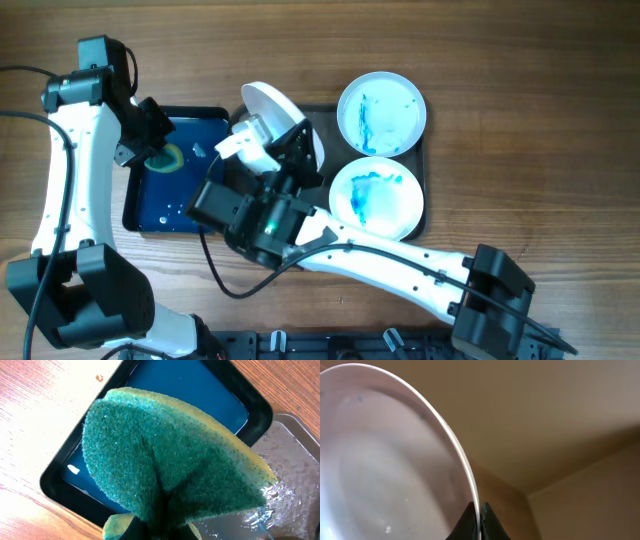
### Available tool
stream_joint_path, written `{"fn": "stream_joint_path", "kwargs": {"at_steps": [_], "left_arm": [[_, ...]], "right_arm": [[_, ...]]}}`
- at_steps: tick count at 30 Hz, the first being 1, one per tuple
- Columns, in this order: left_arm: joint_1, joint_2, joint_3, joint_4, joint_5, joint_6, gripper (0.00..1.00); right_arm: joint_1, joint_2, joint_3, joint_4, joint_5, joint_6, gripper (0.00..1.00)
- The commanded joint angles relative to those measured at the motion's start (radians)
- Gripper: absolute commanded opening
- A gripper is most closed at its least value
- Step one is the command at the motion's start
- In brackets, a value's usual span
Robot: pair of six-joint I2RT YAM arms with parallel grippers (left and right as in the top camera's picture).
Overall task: Clean dirty plates on tray and stack at the side
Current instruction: 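Lift the scrubbed plate with the right gripper and move the sponge left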
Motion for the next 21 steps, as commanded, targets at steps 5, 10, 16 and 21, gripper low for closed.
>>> {"fn": "stream_joint_path", "kwargs": {"at_steps": [5,10,16,21], "left_arm": [[0.003,0.004,-0.006,0.000,0.020,0.012,0.04],[0.002,0.004,-0.006,0.000,0.031,0.012,0.04],[-0.038,0.004,-0.006,0.007,0.087,0.012,0.04],[-0.131,0.004,-0.006,0.032,0.124,0.004,0.04]], "right_arm": [[-0.056,-0.027,-0.004,-0.021,-0.515,0.029,0.04],[-0.201,-0.060,-0.004,-0.089,-0.919,0.186,0.04],[-0.526,-0.196,-0.004,-0.096,-1.410,0.198,0.04],[-0.891,-0.287,-0.004,-0.175,-1.553,0.197,0.04]]}}
